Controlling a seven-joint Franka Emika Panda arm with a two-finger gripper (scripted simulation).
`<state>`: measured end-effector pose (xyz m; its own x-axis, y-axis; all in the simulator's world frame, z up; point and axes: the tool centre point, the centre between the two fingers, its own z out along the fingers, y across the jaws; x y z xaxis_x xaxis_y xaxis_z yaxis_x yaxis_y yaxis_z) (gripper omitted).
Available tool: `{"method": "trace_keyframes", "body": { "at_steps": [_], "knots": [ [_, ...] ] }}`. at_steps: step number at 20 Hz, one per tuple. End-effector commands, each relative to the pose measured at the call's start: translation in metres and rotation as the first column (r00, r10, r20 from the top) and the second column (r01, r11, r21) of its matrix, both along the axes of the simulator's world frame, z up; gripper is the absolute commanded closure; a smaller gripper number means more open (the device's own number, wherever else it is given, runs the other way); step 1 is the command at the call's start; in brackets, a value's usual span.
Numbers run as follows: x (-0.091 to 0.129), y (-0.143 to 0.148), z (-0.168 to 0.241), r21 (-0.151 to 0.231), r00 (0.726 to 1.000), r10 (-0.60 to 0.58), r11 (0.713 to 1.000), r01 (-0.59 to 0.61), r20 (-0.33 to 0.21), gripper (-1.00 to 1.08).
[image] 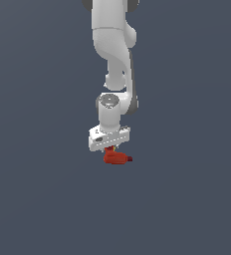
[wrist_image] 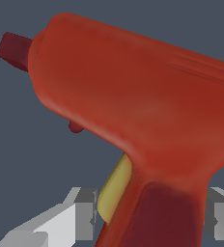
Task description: Pick up the object and move it to a goal position.
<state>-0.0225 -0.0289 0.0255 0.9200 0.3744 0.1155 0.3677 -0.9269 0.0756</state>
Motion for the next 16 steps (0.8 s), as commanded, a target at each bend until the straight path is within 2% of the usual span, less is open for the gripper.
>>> {"method": "trace_keyframes", "body": {
  "at_steps": [1,8,16],
  "knots": [
    [0.000,0.001,0.006,0.000,1.000,0.000,1.000,0.000,0.004,1.08],
    [-0.012,0.004,0.032,0.000,1.000,0.000,1.000,0.000,0.004,1.08],
    [-0.035,0.013,0.085,-0.001,1.000,0.001,1.000,-0.001,0.004,1.08]
  ]
}}
